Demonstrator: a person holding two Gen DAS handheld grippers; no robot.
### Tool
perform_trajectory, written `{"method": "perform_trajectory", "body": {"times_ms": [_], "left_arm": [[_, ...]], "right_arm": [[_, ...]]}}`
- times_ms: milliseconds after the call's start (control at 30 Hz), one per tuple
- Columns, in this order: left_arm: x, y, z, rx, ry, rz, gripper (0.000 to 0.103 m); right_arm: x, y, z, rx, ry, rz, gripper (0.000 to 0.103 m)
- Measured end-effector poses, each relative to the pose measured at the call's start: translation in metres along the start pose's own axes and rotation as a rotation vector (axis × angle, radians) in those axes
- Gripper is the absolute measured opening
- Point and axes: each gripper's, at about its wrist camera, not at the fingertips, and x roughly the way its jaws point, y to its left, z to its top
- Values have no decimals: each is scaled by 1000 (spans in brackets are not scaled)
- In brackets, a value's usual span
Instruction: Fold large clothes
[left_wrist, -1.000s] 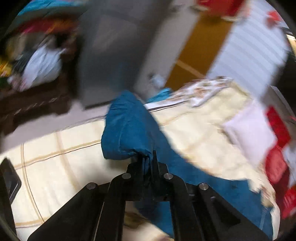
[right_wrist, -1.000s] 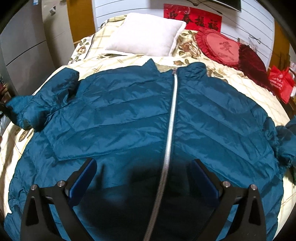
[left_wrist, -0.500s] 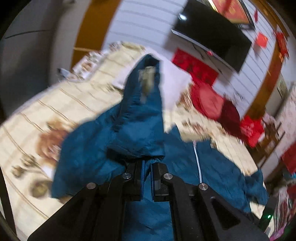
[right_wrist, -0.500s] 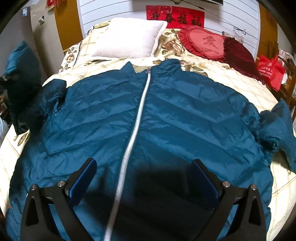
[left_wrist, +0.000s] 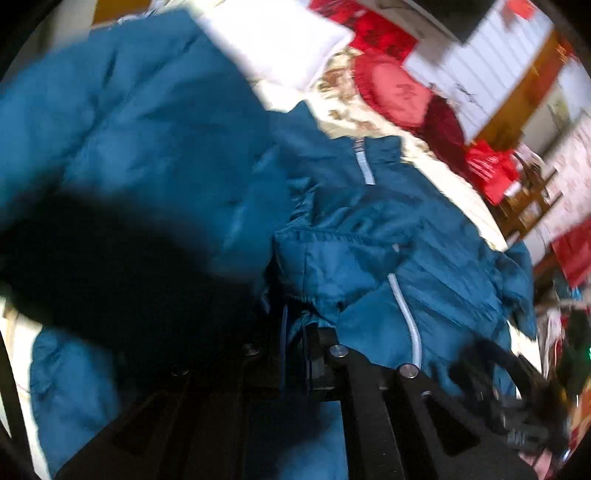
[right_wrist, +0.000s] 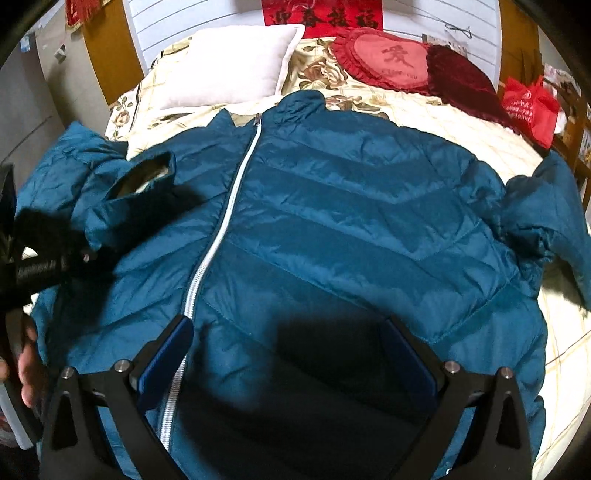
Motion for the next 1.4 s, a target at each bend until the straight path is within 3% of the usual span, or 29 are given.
{"method": "perform_trajectory", "body": {"times_ms": [200, 333, 533, 700, 833, 867, 933, 967, 1067, 1133, 1200, 1267, 1400], "left_arm": [[-52, -5, -18, 79, -35, 15, 41], [-58, 7, -24, 68, -32, -39, 67], [-49, 17, -25, -11, 19, -98, 67], [-106, 23, -17, 36, -148, -8, 67], [-132, 51, -12, 1, -259, 93, 67], [-134, 62, -10, -26, -273, 118, 67], [-133, 82, -7, -75, -271, 147, 67], [-131, 94, -5, -117, -262, 157, 67], [-126, 117, -5, -215, -250, 146, 67], [-121, 126, -6, -258, -237, 139, 67], [-111, 125, -7, -246, -214, 131, 67], [-103, 117, -9, -218, -198, 176, 67], [-80, 100, -10, -149, -166, 217, 67]], "right_arm": [[-5, -12, 10, 152, -13, 106, 103], [-4, -5, 16, 206, -7, 204, 103], [-4, 4, 13, 267, 5, 271, 103], [5, 38, 21, 183, 22, 306, 103], [34, 71, 31, 140, 43, 316, 103], [43, 77, 32, 135, 52, 313, 99], [58, 87, 33, 108, 64, 314, 60], [62, 90, 34, 87, 63, 304, 32], [47, 83, 43, 72, -11, 284, 19], [21, 68, 54, 67, -97, 265, 18], [-2, 54, 64, 55, -173, 241, 17], [-26, 39, 78, 22, -236, 166, 17], [-42, 12, 98, -2, -284, 34, 17]]}}
